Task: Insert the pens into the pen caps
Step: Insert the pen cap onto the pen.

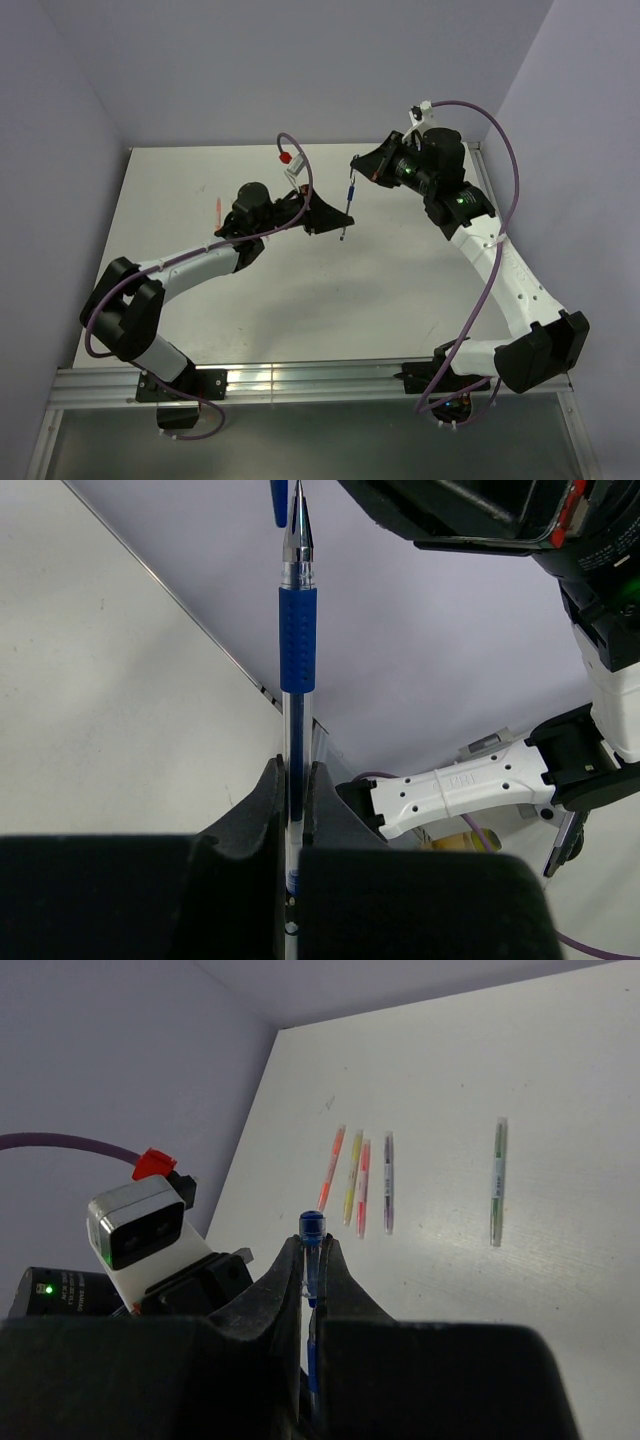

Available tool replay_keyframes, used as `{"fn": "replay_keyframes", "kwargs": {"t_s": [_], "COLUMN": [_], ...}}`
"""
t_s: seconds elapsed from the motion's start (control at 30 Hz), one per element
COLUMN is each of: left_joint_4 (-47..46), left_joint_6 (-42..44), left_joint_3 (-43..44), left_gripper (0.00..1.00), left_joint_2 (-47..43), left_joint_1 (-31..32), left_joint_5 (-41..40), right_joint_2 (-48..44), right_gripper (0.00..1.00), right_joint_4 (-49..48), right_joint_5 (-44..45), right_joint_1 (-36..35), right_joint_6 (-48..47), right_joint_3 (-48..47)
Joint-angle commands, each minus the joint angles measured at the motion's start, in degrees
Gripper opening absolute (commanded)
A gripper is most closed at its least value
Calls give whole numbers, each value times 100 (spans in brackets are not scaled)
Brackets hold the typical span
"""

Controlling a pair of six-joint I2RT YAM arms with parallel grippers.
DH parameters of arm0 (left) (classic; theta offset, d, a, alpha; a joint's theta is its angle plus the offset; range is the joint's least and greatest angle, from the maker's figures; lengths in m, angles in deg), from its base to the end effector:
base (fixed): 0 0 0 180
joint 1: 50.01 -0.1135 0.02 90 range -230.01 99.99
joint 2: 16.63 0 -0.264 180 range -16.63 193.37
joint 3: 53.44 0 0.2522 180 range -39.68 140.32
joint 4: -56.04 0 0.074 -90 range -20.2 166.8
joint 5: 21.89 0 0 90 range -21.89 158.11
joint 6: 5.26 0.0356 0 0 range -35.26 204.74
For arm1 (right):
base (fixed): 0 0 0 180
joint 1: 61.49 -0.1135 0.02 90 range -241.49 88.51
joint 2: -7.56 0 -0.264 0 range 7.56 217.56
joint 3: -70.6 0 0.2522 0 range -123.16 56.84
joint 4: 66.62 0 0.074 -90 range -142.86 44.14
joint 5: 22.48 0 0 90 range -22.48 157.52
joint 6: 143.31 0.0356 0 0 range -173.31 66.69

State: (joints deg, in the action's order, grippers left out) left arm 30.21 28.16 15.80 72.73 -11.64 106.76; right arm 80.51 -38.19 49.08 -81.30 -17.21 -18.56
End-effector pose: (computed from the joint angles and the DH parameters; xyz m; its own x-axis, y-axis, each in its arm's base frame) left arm 0.2646 -0.2379 0.3009 -0.7683 -0.2231 -0.5999 0.6005 0.0732 -0.7963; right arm 0.2691 0.1089 0.4135 -0.5217 0.4062 -0.7502 -0.3774 0.6788 0.6299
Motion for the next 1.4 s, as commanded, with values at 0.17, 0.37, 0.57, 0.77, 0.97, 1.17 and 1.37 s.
{"fn": "replay_keyframes", "kwargs": {"t_s": [0.17,0.37,0.57,0.77,0.97,1.17,1.37], "left_joint_4": [-241,-320,-268,-321,-330,-294,-391], "left_joint_6": [112,68,85,59,33,85,6], "left_joint_3": [-46,-46,-29,-64,-81,-20,-11], "left_gripper": [0,0,0,0,0,0,0], "left_joint_2": [-305,-297,-279,-261,-253,-253,-270], "left_joint_1": [-40,-58,-102,-102,-102,-110,-216], "left_joint_5": [-25,-25,-24,-25,-25,-42,-25], "right_joint_2": [9,0,-9,27,44,9,18], "right_gripper": [0,0,0,0,0,0,0], "right_joint_4": [-44,-44,-35,-18,0,-35,-44], "right_joint_5": [77,68,95,156,156,68,60], "right_joint_1": [-67,-93,-128,-146,-146,-154,-233], "right_joint_6": [-120,-120,-147,-147,-164,-182,-208], "right_joint_3": [-1,7,7,-10,-80,-37,-10]}}
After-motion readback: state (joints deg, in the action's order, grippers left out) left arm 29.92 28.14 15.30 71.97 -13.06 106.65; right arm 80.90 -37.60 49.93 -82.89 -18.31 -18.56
